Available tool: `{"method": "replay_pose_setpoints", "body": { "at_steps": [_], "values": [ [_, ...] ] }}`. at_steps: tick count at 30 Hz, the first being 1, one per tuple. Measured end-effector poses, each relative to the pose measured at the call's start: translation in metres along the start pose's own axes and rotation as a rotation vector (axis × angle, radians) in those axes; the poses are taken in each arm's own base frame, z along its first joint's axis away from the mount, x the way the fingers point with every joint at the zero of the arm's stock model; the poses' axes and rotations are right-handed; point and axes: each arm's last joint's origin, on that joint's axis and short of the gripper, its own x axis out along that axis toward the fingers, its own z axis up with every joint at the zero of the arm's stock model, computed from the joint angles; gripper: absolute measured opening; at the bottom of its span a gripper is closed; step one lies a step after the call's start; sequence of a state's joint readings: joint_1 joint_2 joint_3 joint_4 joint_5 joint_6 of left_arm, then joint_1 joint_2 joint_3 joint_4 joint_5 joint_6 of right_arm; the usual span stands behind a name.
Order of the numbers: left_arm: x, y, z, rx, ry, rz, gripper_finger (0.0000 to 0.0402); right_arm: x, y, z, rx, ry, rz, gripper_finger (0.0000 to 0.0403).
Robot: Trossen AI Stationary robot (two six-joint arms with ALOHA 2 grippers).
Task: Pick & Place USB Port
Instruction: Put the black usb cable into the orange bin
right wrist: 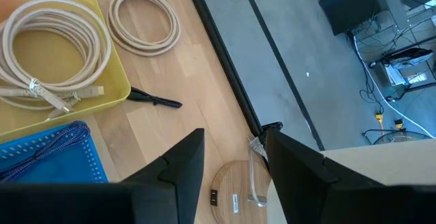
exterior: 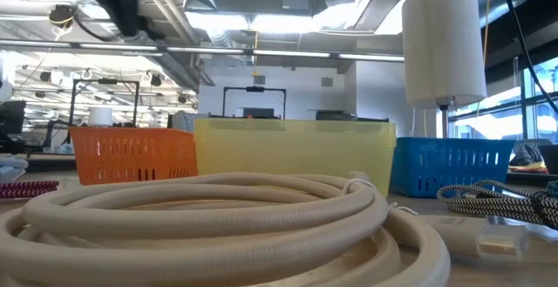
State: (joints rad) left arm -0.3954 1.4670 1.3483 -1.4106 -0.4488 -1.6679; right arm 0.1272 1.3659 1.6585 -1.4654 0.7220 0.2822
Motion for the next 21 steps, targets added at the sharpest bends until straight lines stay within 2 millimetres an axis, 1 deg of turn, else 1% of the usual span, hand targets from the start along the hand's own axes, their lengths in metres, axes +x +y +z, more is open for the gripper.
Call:
{"method": "replay_pose_setpoints", "body": {
  "at_steps": [3,6,8,10,13,17,21],
  "values": [
    [0.009,-0.001,0.019,0.000,-0.006,0.028,0.0003,0.000,0.000,0.000,0.002,0.000,0.000,0.0161],
    [0.019,-0.007,0.035,-0.019,-0.017,-0.016,0.0003,0.000,0.000,0.000,0.003,0.000,0.000,0.0161],
    [0.025,-0.011,0.043,-0.027,-0.017,-0.046,0.0003,0.000,0.000,0.000,0.003,0.000,0.000,0.0161],
    [0.033,-0.014,0.047,-0.032,0.001,-0.065,0.0003,0.000,0.000,0.000,0.002,0.001,0.000,0.0161],
    [0.049,-0.014,0.045,-0.024,0.053,-0.055,0.0003,0.000,0.000,-0.001,-0.001,0.007,-0.002,0.0161],
    [0.067,-0.014,0.038,-0.062,0.104,-0.085,0.0003,0.000,-0.001,-0.002,-0.008,0.015,-0.004,0.0161],
    [0.078,-0.018,0.031,-0.088,0.136,-0.149,0.0003,0.000,0.000,-0.002,-0.009,0.015,-0.005,0.0161]
  ]
}}
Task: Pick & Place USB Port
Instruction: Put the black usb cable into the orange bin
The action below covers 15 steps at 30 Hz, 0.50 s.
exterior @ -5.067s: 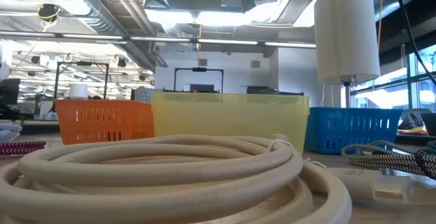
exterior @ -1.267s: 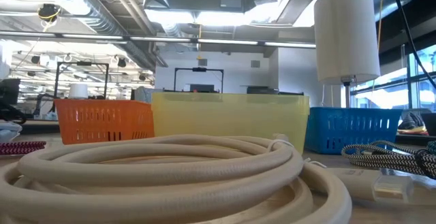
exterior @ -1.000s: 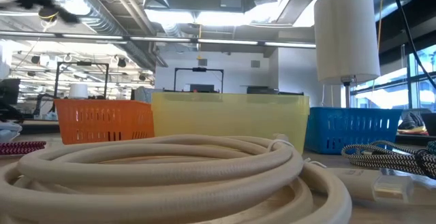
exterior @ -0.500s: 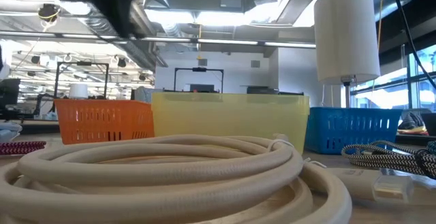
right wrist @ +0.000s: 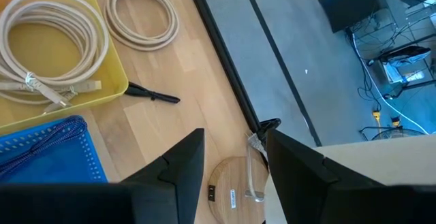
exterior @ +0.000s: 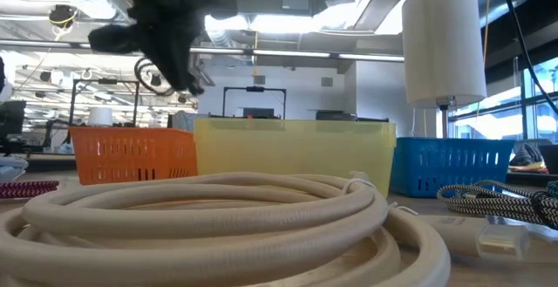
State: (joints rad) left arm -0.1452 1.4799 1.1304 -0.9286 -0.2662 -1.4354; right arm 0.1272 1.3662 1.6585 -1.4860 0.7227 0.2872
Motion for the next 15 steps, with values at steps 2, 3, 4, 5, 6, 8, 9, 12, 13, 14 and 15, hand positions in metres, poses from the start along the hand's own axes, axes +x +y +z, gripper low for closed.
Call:
{"method": "replay_pose_setpoints", "body": {
  "at_steps": [2,3,4,5,6,8,9,12,13,14,15],
  "values": [
    [0.006,0.001,-0.003,-0.010,0.007,-0.012,0.0003,0.000,0.000,0.000,0.000,-0.001,-0.003,0.0161],
    [0.007,0.001,-0.005,-0.016,0.007,-0.021,0.0003,0.000,0.000,0.000,-0.001,-0.001,-0.003,0.0161],
    [0.008,0.001,-0.006,-0.020,0.009,-0.030,0.0003,0.000,0.000,0.000,-0.003,-0.001,-0.003,0.0161],
    [0.010,0.002,-0.007,-0.022,0.017,-0.033,0.0003,0.000,0.000,0.000,-0.003,-0.001,-0.003,0.0161],
    [0.013,0.003,-0.010,-0.023,0.028,-0.028,0.0003,0.000,0.000,0.000,-0.003,-0.001,-0.003,0.0161],
    [0.017,0.006,-0.013,-0.027,0.044,-0.023,0.0003,0.000,0.000,0.000,-0.003,-0.001,-0.003,0.0161],
    [0.018,0.007,-0.015,-0.026,0.052,-0.024,0.0003,0.000,0.000,0.000,-0.003,-0.001,-0.003,0.0161],
    [0.023,0.009,-0.019,-0.012,0.070,-0.008,0.0003,0.000,0.000,0.000,-0.003,-0.001,-0.003,0.0161],
    [0.025,0.009,-0.021,-0.010,0.073,-0.009,0.0003,0.000,0.000,0.000,-0.003,-0.001,-0.003,0.0161],
    [0.026,0.010,-0.021,-0.009,0.078,-0.009,0.0003,0.000,0.000,0.000,-0.003,-0.001,-0.003,0.0161],
    [0.028,0.010,-0.022,-0.010,0.088,-0.015,0.0003,0.000,0.000,0.000,-0.003,-0.001,-0.003,0.0161]
  ]
}}
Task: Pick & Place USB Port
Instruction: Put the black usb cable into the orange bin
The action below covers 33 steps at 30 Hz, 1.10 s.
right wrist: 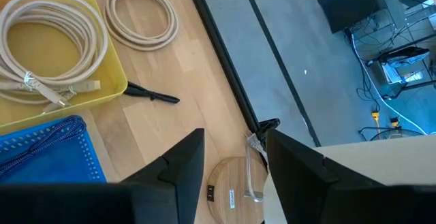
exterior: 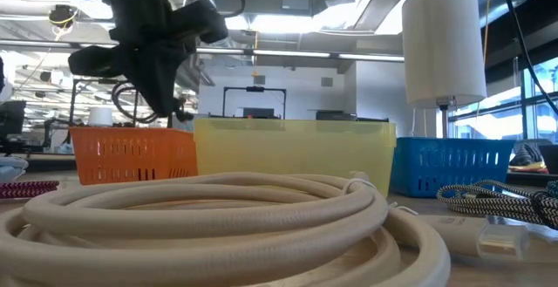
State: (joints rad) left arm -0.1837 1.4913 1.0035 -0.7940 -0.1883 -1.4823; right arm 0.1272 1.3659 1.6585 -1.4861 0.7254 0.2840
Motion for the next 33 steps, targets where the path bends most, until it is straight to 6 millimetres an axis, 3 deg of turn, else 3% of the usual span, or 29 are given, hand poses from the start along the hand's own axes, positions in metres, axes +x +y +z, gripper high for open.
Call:
{"method": "replay_pose_setpoints", "body": {
  "at_steps": [12,23,33],
  "values": [
    [0.040,0.014,-0.010,0.009,0.079,0.048,0.0003,0.000,0.000,0.000,0.005,-0.001,0.001,0.0161],
    [0.078,0.010,-0.012,0.049,0.143,0.074,0.0003,0.001,-0.002,0.000,0.010,0.003,-0.009,0.0161],
    [0.081,0.008,-0.008,0.037,0.145,0.048,0.0006,0.002,-0.002,0.000,0.008,0.005,-0.005,0.0161]
  ]
}}
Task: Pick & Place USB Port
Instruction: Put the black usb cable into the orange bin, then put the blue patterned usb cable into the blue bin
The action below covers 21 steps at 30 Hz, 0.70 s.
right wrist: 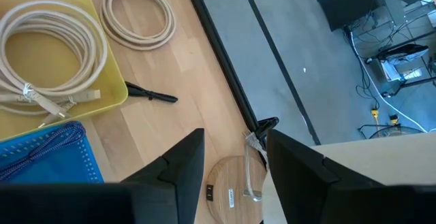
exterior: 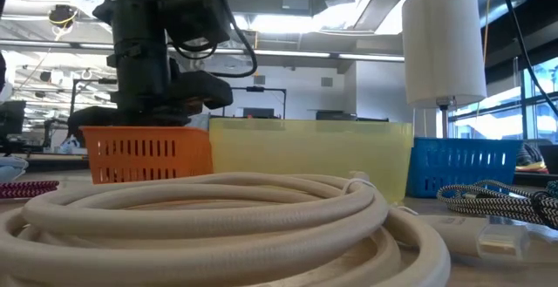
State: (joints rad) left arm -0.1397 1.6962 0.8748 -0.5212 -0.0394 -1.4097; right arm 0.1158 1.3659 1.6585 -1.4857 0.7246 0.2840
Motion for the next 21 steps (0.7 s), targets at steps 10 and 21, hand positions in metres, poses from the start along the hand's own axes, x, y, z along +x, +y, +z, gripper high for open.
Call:
{"method": "replay_pose_setpoints", "body": {
  "at_steps": [10,21],
  "values": [
    [0.000,0.000,0.000,-0.002,0.012,-0.004,0.0076,0.000,0.000,0.000,0.000,0.001,0.003,0.0161],
    [-0.033,0.004,0.001,0.007,-0.001,-0.026,0.0170,0.000,0.000,0.000,-0.001,0.001,0.003,0.0161]
  ]
}}
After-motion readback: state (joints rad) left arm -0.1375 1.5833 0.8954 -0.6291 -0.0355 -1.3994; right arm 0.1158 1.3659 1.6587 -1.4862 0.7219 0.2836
